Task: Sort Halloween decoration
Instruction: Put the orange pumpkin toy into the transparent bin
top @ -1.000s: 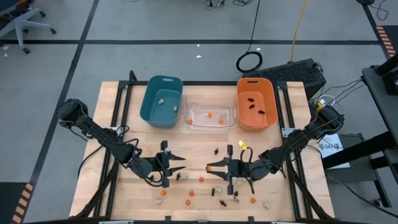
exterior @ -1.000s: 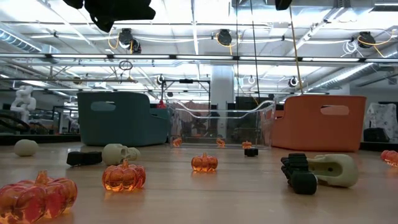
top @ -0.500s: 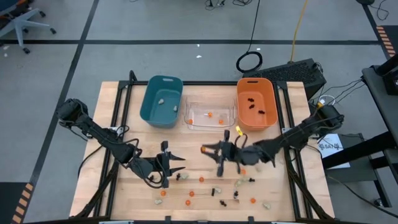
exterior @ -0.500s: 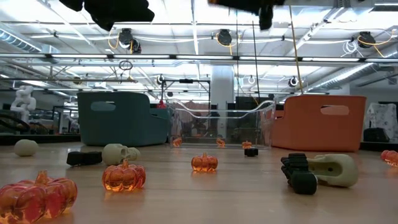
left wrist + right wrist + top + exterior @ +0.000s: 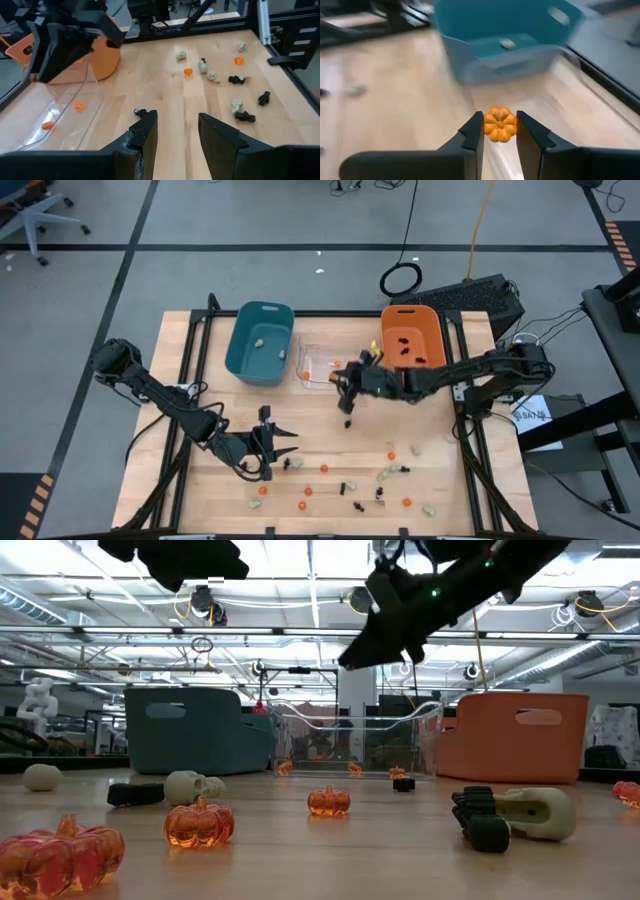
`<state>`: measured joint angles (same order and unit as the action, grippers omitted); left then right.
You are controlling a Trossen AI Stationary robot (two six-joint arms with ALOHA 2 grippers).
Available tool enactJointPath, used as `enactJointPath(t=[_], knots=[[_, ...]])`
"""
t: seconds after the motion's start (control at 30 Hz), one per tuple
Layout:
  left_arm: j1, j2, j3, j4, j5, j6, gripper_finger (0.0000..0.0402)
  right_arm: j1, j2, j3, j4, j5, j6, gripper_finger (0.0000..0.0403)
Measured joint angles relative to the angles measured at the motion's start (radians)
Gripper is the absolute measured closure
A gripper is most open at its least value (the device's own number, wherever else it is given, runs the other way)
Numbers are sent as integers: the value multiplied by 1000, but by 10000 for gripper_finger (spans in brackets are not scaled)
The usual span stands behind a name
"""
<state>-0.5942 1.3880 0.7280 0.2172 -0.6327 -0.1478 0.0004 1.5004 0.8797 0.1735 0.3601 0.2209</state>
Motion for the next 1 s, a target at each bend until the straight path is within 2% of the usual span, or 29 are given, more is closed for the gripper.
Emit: enactJointPath(t=[0.2,0.33,0.77,1.0], knots=[[37,0,0,-9,0,-1,260,-133,-20,103,-298,-39,-15,338],[64,17,0,-34,0,-2,260,-202,5,166,-413,-137,-33,338],[102,185,1,47,8,-3,260,-261,87,176,-444,-154,-50,337],[103,200,0,61,32,-3,260,-262,154,175,-431,-135,-41,336]])
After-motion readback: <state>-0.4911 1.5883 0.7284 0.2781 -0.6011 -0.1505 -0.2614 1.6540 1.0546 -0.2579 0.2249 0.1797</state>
